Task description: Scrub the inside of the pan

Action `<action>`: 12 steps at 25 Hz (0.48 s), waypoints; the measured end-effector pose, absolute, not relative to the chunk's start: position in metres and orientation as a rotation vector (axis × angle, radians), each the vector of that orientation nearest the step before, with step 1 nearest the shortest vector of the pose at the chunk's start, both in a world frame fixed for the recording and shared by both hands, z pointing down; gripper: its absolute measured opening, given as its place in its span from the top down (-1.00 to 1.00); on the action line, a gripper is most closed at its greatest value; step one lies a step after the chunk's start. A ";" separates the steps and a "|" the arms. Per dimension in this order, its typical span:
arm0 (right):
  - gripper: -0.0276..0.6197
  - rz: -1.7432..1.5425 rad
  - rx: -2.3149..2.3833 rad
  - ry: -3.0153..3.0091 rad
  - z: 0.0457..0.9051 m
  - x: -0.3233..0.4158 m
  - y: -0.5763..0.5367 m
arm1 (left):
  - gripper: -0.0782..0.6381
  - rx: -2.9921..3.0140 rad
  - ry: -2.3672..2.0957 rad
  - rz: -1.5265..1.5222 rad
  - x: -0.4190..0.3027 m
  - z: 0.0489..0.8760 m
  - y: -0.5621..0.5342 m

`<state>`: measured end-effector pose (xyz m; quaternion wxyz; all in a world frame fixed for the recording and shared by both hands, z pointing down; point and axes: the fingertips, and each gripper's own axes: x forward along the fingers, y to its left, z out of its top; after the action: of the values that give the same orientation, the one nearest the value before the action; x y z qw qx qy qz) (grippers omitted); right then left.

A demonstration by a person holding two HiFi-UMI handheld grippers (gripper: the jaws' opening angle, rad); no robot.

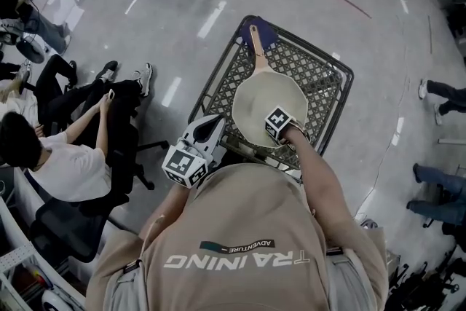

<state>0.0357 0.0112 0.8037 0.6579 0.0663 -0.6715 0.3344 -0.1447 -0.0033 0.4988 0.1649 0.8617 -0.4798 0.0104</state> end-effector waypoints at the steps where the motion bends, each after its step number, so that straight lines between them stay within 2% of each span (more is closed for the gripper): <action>1: 0.64 0.784 0.155 -1.529 0.804 0.032 0.013 | 0.73 2.456 -1.365 0.030 -0.145 0.498 -0.004; 12: 0.64 0.871 0.184 -1.567 0.810 0.010 0.016 | 0.73 2.486 -1.316 0.057 -0.146 0.503 -0.021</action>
<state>0.0104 0.0160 0.8103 0.6210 0.0799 -0.6816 0.3788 -0.1461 -0.0211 0.5030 0.1634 0.8718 -0.4614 0.0202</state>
